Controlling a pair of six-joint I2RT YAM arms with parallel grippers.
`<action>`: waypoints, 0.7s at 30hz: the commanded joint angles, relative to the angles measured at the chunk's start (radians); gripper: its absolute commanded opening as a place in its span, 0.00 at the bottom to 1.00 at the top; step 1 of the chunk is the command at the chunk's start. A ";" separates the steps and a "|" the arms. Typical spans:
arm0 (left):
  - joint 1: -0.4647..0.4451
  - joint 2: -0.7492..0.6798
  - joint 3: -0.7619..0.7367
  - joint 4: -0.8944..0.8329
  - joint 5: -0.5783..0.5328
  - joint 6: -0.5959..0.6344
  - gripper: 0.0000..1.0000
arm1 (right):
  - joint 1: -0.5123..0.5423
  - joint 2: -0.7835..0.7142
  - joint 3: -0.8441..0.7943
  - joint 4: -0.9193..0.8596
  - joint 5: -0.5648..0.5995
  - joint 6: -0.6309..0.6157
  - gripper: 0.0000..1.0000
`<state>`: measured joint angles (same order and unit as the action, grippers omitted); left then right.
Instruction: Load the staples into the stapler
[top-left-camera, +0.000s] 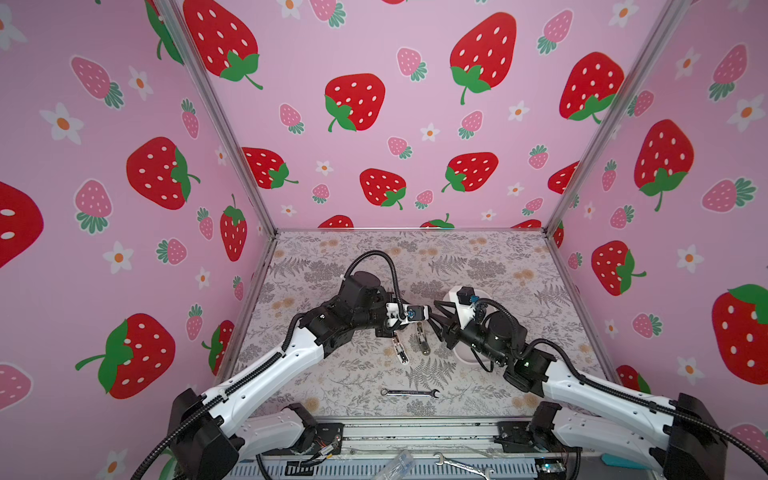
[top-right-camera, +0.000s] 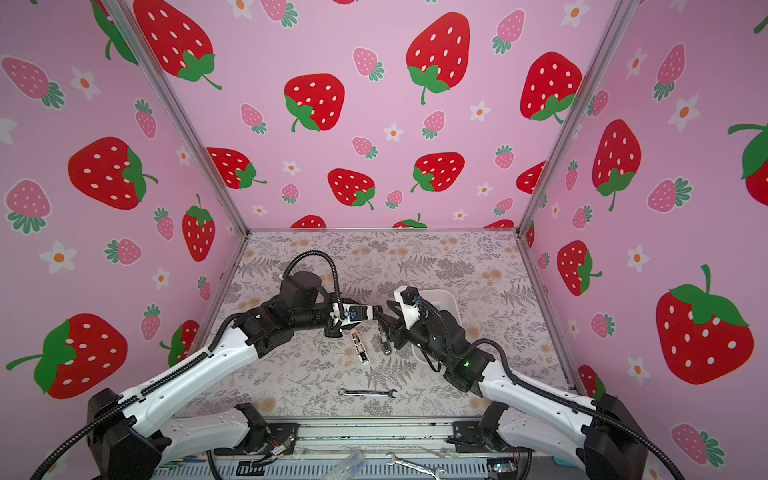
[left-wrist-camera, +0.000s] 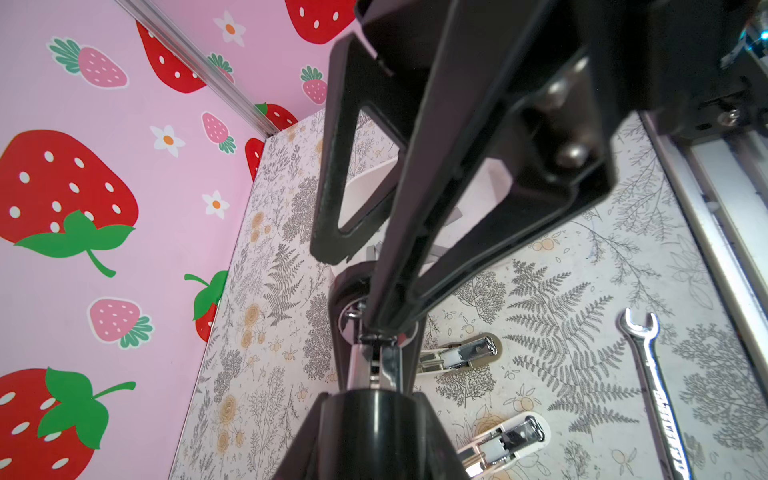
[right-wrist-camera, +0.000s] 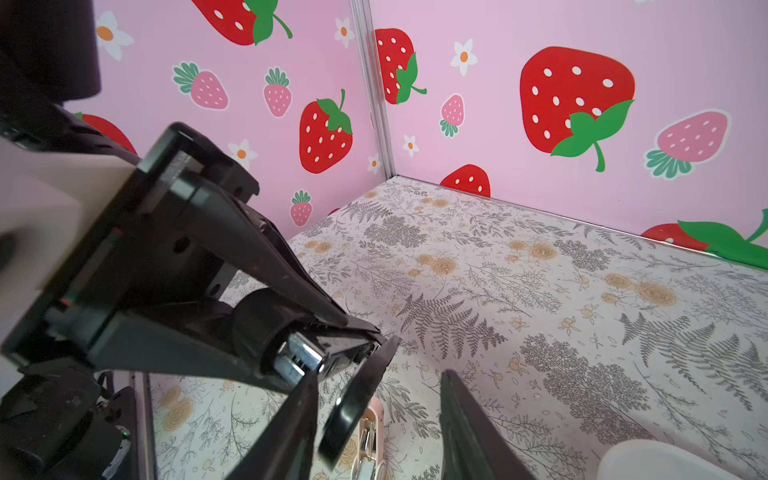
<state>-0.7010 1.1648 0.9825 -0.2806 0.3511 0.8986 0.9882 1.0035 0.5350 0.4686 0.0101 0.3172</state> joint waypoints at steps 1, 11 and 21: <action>-0.017 -0.040 -0.003 0.099 -0.040 0.041 0.00 | -0.001 0.025 0.045 -0.028 0.080 0.028 0.44; -0.067 -0.053 -0.024 0.115 -0.110 0.090 0.00 | -0.001 0.097 0.095 -0.110 0.170 0.071 0.31; -0.074 -0.071 -0.057 0.164 -0.076 0.096 0.00 | -0.002 0.152 0.103 -0.090 0.122 0.092 0.20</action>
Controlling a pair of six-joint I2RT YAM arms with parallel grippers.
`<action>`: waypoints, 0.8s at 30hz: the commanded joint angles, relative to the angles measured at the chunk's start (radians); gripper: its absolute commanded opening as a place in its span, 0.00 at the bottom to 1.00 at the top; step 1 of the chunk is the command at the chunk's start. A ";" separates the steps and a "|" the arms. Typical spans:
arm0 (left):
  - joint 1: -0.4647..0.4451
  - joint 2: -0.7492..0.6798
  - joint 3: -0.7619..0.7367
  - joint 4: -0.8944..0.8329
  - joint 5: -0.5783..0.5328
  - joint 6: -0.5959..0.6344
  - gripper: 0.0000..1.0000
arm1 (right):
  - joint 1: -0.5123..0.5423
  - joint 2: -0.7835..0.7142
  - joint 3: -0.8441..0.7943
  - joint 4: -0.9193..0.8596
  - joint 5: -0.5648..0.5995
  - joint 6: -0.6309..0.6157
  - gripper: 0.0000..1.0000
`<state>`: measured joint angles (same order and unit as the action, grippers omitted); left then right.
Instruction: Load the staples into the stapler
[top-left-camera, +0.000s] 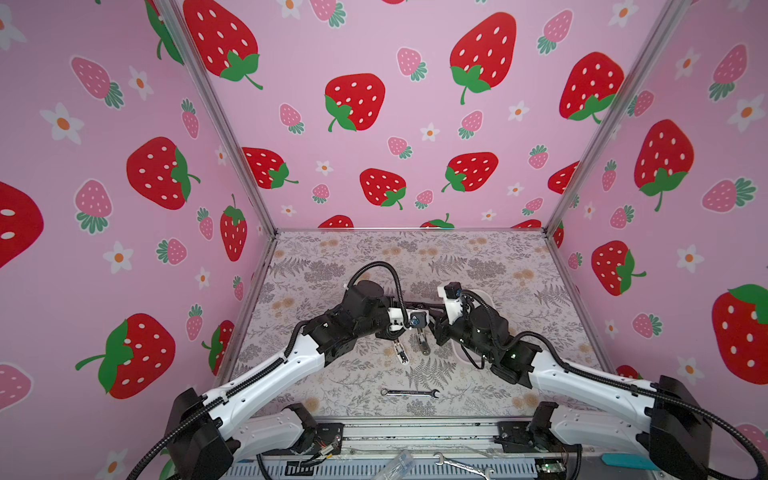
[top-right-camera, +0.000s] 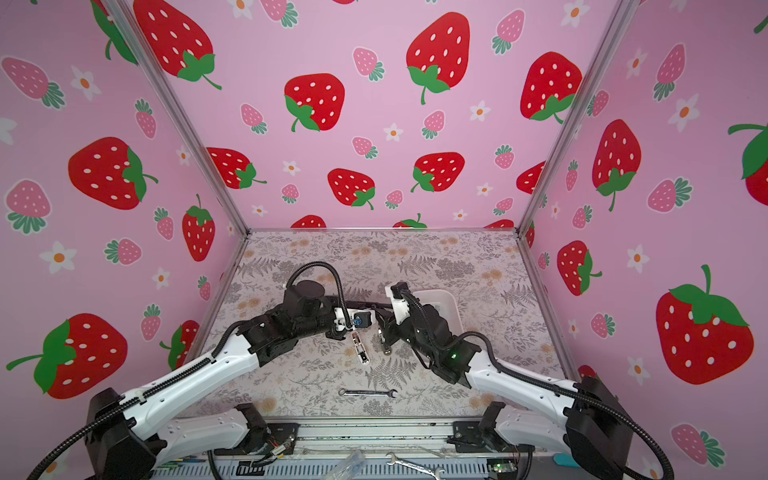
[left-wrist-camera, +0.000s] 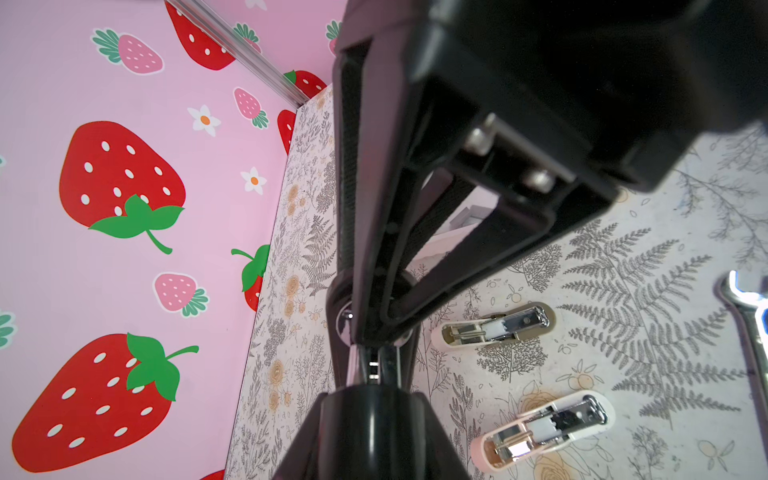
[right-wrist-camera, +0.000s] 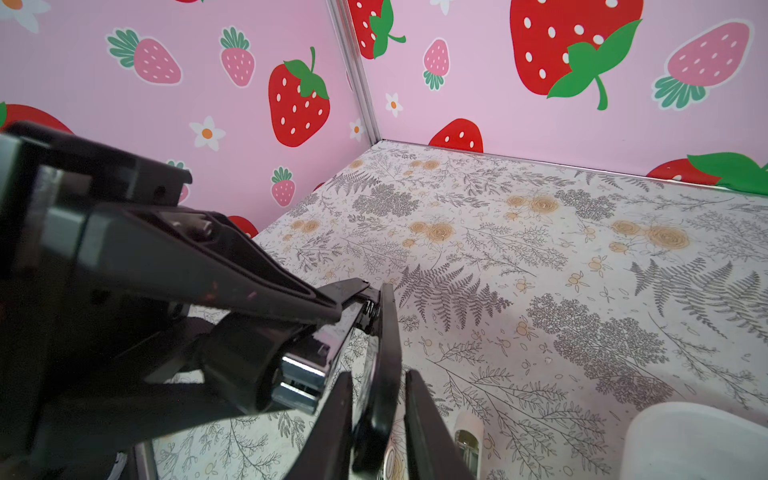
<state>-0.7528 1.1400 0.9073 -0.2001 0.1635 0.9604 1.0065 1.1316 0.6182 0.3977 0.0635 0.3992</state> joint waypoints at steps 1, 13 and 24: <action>-0.022 -0.046 0.018 0.083 0.119 0.035 0.00 | -0.020 0.031 0.021 -0.018 0.068 0.010 0.17; 0.015 -0.074 0.013 0.105 0.192 0.006 0.00 | -0.044 0.086 0.025 -0.012 0.044 0.029 0.00; 0.049 -0.097 -0.004 0.091 0.273 0.062 0.00 | -0.110 0.113 0.012 -0.017 0.036 0.042 0.00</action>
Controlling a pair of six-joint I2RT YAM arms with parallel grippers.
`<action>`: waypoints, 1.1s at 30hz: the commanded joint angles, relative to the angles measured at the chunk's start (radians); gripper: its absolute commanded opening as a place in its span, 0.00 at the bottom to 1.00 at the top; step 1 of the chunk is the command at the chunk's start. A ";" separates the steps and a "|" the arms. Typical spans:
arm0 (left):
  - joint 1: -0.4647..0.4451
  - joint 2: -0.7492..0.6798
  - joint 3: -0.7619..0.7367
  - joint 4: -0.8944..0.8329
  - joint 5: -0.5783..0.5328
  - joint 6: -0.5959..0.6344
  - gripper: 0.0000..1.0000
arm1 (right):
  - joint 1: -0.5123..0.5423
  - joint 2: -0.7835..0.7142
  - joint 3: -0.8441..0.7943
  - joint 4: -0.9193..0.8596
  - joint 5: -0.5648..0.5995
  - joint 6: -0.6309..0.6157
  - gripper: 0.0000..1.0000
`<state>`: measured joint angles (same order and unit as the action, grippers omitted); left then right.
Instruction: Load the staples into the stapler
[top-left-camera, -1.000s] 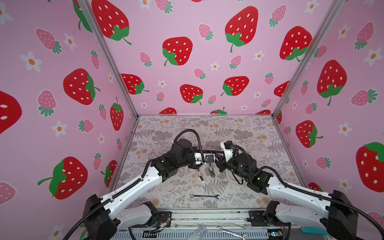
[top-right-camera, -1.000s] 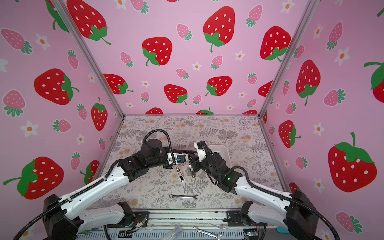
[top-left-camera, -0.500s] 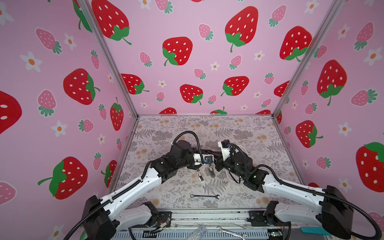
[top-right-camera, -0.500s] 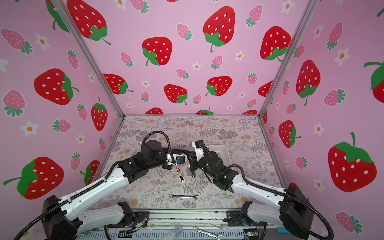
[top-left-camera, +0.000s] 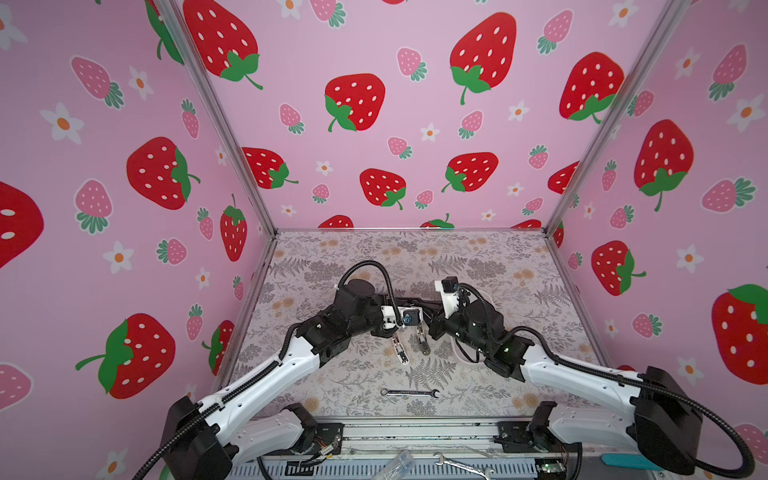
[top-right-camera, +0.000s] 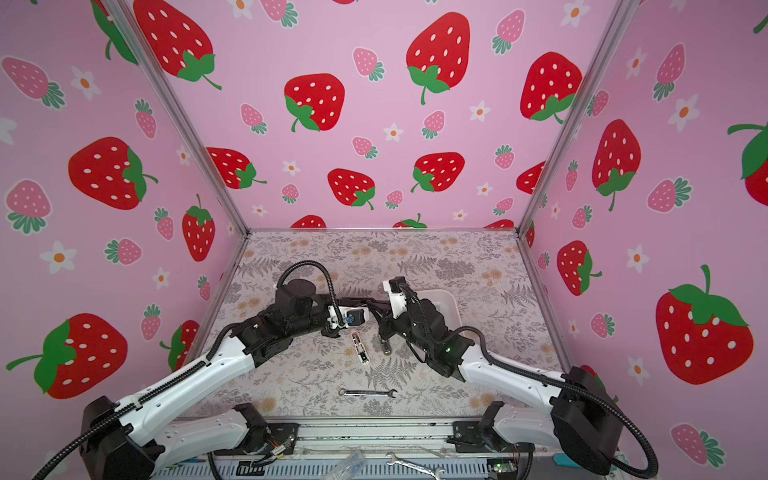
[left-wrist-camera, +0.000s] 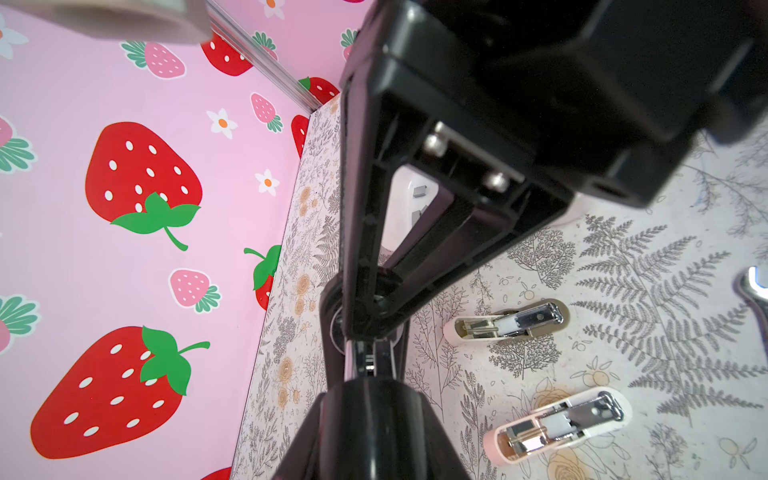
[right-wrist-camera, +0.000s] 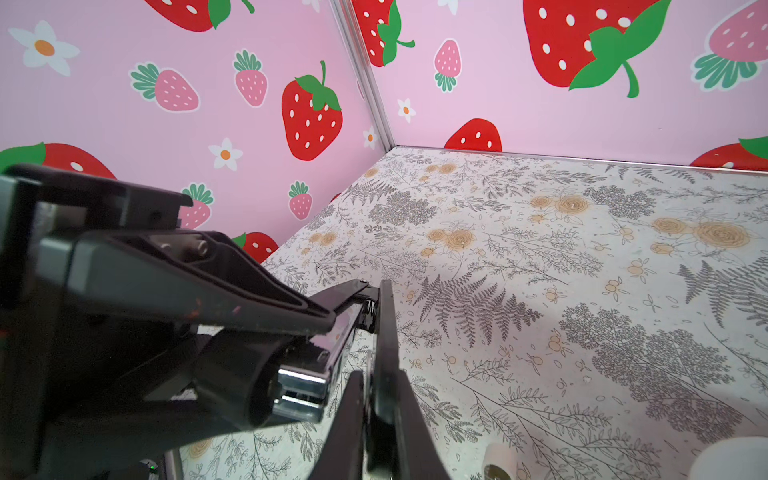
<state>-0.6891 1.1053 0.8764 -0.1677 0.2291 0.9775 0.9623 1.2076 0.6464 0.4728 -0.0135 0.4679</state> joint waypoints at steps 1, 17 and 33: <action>-0.015 -0.062 0.028 0.052 0.215 0.055 0.00 | -0.075 0.038 -0.018 -0.092 0.107 -0.022 0.00; -0.001 -0.072 0.015 0.030 0.268 0.106 0.00 | -0.169 0.051 -0.054 -0.089 0.046 0.021 0.00; 0.042 -0.108 0.032 -0.044 0.525 0.145 0.00 | -0.225 0.101 -0.064 -0.100 0.040 0.079 0.00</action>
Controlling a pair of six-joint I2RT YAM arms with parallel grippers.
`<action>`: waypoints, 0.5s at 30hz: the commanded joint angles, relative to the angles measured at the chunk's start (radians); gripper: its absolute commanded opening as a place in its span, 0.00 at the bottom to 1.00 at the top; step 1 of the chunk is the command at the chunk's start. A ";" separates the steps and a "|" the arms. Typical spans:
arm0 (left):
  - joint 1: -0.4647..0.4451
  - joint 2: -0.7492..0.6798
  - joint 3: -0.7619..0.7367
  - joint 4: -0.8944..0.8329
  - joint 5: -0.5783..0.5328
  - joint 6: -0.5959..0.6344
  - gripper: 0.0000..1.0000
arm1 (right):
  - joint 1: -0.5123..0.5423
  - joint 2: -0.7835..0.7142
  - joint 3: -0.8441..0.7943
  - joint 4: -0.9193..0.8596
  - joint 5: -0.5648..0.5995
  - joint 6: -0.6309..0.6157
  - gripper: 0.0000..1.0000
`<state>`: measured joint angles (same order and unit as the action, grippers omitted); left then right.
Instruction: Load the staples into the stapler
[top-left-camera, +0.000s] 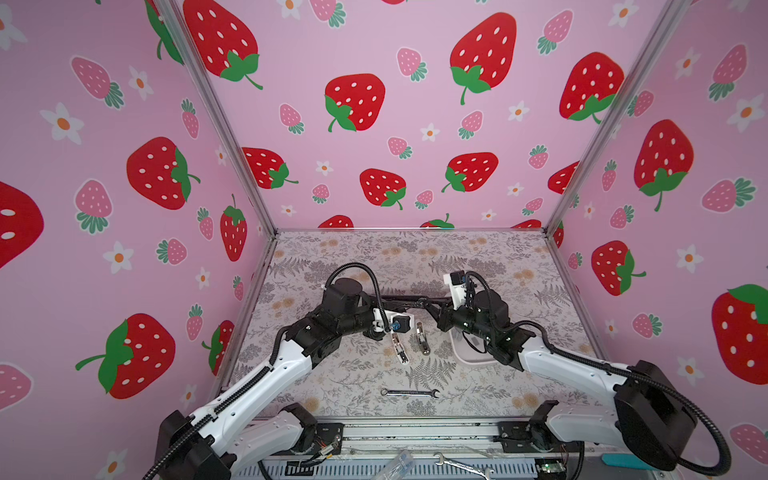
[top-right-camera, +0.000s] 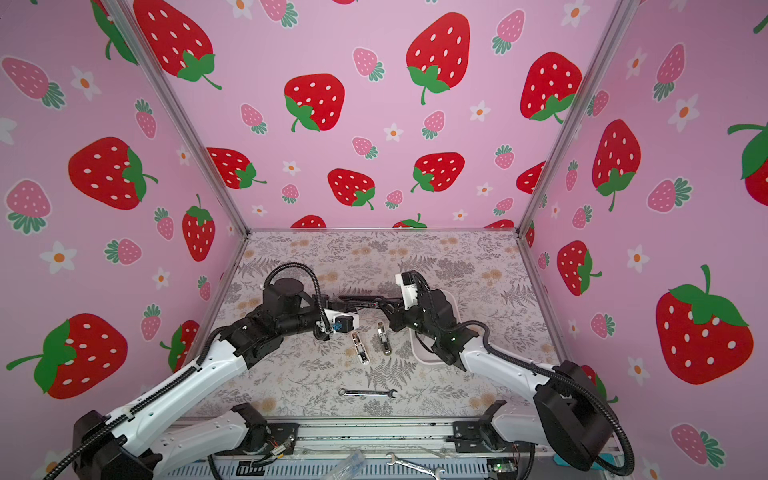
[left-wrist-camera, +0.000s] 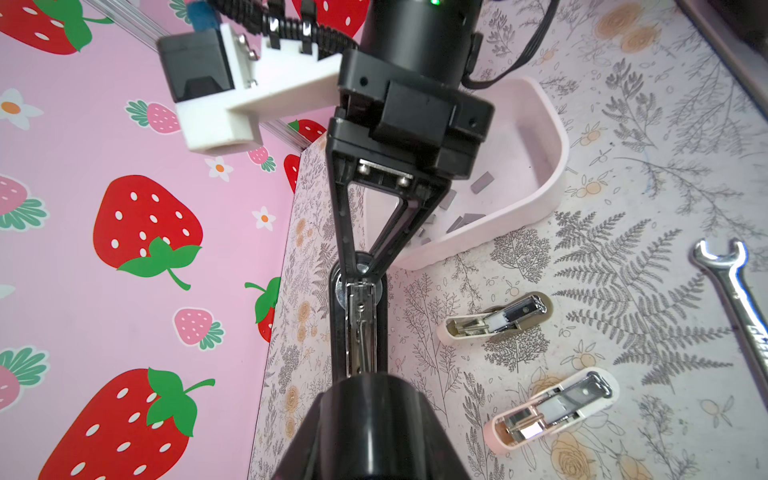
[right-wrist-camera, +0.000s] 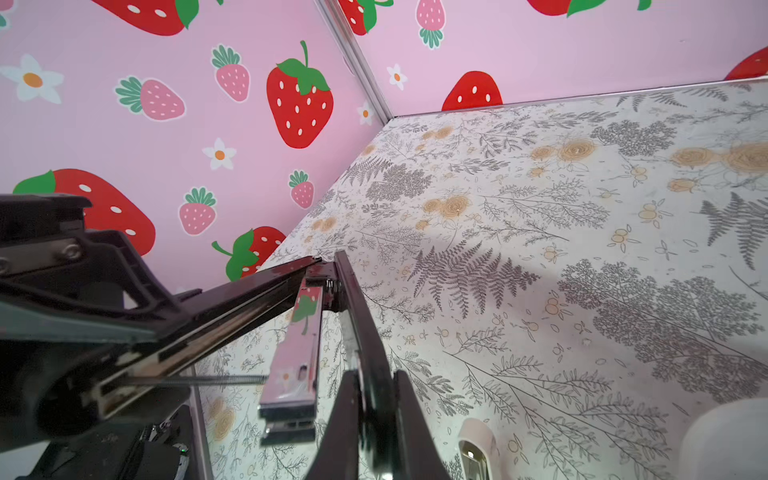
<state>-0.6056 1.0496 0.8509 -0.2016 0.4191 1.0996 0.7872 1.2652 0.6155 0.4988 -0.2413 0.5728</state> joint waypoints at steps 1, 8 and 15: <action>-0.040 -0.051 0.062 -0.016 0.339 0.024 0.00 | -0.049 0.041 -0.034 -0.126 0.273 -0.026 0.00; -0.036 -0.027 0.078 -0.034 0.338 0.013 0.00 | -0.051 0.038 -0.025 -0.100 0.216 -0.053 0.00; -0.035 0.030 0.193 -0.113 0.217 -0.169 0.00 | -0.048 0.007 -0.009 -0.094 0.145 -0.103 0.18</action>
<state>-0.6006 1.0901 0.9157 -0.2852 0.4404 1.0267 0.7811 1.2575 0.6079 0.4824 -0.2737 0.5583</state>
